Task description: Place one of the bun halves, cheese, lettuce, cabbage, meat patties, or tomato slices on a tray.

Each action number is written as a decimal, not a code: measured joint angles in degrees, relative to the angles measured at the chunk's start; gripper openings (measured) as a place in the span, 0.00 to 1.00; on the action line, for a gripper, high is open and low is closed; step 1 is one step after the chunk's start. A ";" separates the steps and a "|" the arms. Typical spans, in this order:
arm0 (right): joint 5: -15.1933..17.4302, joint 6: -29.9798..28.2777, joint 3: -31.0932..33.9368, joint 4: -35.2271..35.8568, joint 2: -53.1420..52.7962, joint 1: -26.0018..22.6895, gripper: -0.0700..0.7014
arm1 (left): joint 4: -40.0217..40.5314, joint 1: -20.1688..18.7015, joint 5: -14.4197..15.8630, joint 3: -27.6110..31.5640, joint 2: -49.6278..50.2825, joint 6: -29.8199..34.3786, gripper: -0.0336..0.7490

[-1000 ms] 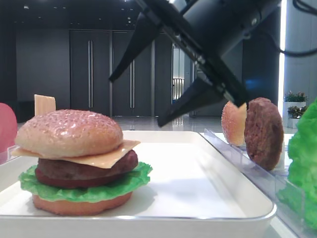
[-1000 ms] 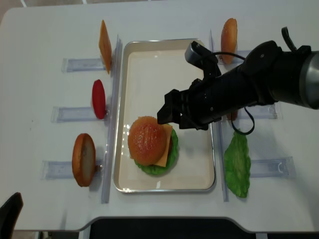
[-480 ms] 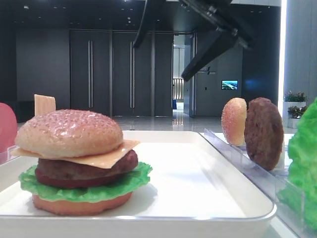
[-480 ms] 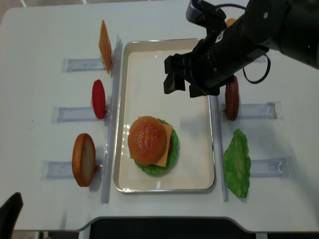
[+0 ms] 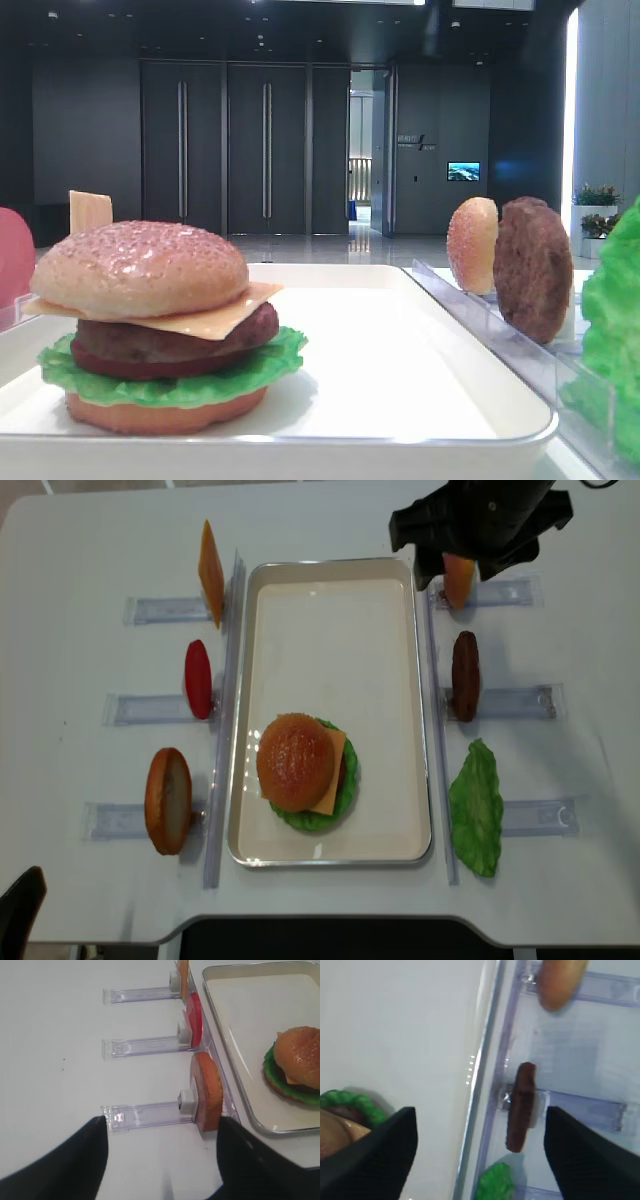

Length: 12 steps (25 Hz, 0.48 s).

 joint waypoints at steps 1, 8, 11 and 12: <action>0.74 -0.39 -0.50 -0.17 -0.05 -1.16 0.75 | 0.00 0.00 0.00 0.00 0.00 0.00 0.70; 1.77 -7.19 -0.87 -0.53 -0.05 -14.54 0.75 | 0.00 0.00 0.00 0.00 0.00 0.00 0.70; 1.77 -11.60 -0.87 -0.53 -0.05 -22.20 0.75 | 0.00 0.00 0.00 0.00 0.00 0.00 0.70; 1.77 -13.08 -0.87 -0.84 -0.05 -24.26 0.75 | 0.00 0.00 0.00 0.00 0.00 0.00 0.70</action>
